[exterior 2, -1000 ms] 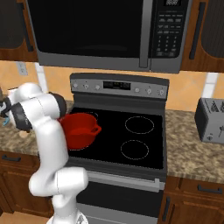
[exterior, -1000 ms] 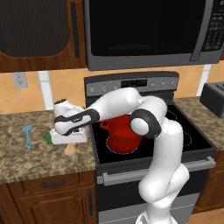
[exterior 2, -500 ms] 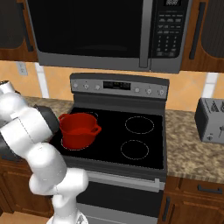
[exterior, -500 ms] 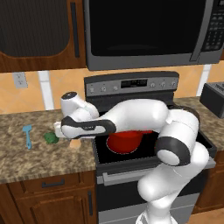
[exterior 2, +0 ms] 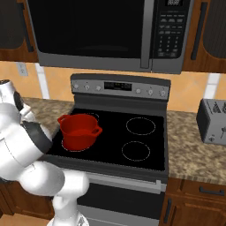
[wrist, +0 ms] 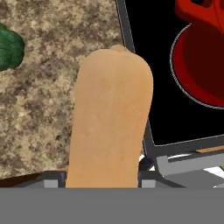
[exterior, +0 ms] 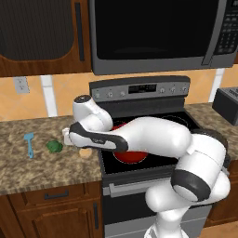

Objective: Put the squash and broccoli in the pot. Retrieve the spatula and lightly stir the vegetables in the pot.

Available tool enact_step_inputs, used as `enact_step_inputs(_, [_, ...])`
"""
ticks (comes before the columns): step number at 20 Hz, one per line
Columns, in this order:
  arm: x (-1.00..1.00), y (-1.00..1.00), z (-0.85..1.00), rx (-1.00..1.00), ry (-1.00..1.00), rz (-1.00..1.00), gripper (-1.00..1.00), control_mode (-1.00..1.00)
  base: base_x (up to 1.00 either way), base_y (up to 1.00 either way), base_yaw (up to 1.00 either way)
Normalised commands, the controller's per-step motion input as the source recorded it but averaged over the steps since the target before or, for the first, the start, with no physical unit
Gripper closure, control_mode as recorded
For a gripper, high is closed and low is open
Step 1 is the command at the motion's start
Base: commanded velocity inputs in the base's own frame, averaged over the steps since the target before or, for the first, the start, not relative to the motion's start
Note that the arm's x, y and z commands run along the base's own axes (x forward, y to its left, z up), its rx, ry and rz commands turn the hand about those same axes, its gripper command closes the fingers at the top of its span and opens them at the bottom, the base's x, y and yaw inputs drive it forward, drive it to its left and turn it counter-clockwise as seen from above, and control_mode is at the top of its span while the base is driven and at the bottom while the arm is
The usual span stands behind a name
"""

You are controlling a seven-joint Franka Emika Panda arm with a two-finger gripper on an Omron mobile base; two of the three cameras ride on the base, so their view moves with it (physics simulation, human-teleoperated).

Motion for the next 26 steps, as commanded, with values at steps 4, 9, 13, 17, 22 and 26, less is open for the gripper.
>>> enact_step_inputs(4, [-0.28,-0.38,0.85,0.00,-0.01,0.10,1.00,-1.00,0.00,0.00,0.00])
enact_step_inputs(9, [-0.16,-0.81,0.41,0.00,0.00,0.02,1.00,-1.00,0.00,0.00,0.00])
enact_step_inputs(13, [0.03,-0.94,0.11,0.00,0.04,0.00,1.00,-1.00,0.00,0.00,0.00])
enact_step_inputs(17, [0.16,-0.84,-0.02,0.00,0.03,0.00,1.00,-1.00,0.00,0.00,0.00])
enact_step_inputs(22, [0.19,-0.78,-0.02,0.00,0.00,0.00,1.00,-1.00,0.00,0.00,0.00])
enact_step_inputs(26, [0.28,-0.55,-0.05,0.00,0.02,0.00,1.00,-1.00,0.00,0.00,0.00])
